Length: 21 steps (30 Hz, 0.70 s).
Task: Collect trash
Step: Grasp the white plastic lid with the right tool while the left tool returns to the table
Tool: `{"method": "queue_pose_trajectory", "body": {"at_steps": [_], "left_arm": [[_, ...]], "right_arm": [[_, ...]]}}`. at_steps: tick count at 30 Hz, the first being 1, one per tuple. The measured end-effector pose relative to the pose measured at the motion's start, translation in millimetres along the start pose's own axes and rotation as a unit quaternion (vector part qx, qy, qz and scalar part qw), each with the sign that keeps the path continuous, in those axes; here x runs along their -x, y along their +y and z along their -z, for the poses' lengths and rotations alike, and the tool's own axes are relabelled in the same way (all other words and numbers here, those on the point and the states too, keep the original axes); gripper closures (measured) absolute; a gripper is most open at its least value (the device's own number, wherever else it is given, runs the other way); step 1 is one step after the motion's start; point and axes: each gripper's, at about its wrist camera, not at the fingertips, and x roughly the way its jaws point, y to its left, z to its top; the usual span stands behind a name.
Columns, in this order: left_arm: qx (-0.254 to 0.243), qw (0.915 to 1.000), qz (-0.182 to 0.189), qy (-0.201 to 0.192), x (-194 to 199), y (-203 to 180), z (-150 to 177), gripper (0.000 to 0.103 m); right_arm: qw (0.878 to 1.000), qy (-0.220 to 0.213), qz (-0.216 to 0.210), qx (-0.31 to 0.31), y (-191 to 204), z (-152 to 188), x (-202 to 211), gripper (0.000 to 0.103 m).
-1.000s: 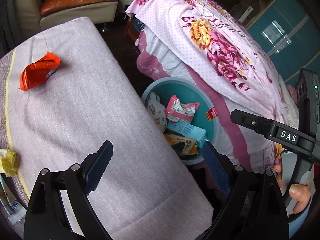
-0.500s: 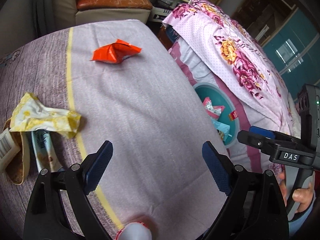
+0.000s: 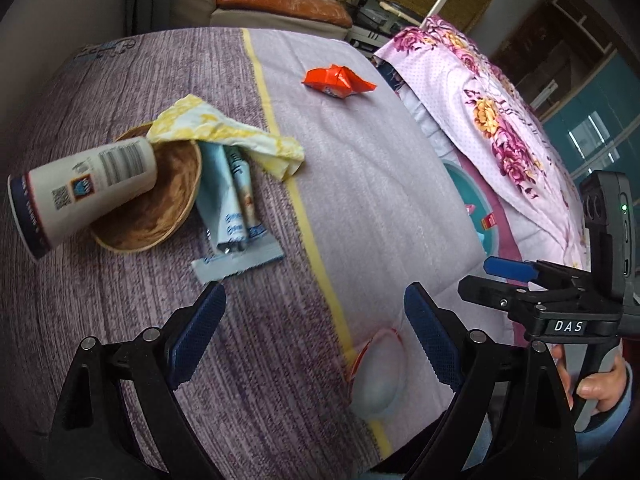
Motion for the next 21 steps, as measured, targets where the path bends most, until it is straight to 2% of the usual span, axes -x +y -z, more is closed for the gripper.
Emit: {"method": "queue_pose_trajectory", "body": {"at_steps": [2, 6, 8, 9, 16, 19, 21], "left_arm": [[0.005, 1.0, 0.0, 0.003, 4, 9, 10, 0.012], [0.016, 0.9999, -0.004, 0.003, 11, 25, 24, 0.012], [0.021, 0.9997, -0.007, 0.003, 14, 33, 29, 0.012], [0.024, 0.9997, -0.009, 0.003, 14, 37, 31, 0.012], [0.045, 0.9989, -0.014, -0.003, 24, 59, 39, 0.012], [0.044, 0.9989, -0.016, -0.006, 30, 64, 39, 0.012], [0.041, 0.999, -0.015, -0.009, 36, 66, 38, 0.012]], "right_arm": [[1.0, 0.003, 0.008, 0.015, 15, 5, -6, 0.025], [0.999, 0.028, -0.008, 0.036, 39, 16, -20, 0.026], [0.998, 0.036, -0.013, 0.043, 46, 20, -25, 0.039], [0.998, 0.043, -0.018, 0.047, 52, 22, -30, 0.041], [0.997, 0.057, -0.01, 0.058, 69, 29, -48, 0.045], [0.996, 0.053, 0.003, 0.067, 76, 31, -53, 0.054], [0.996, 0.051, 0.006, 0.078, 82, 32, -55, 0.07]]}}
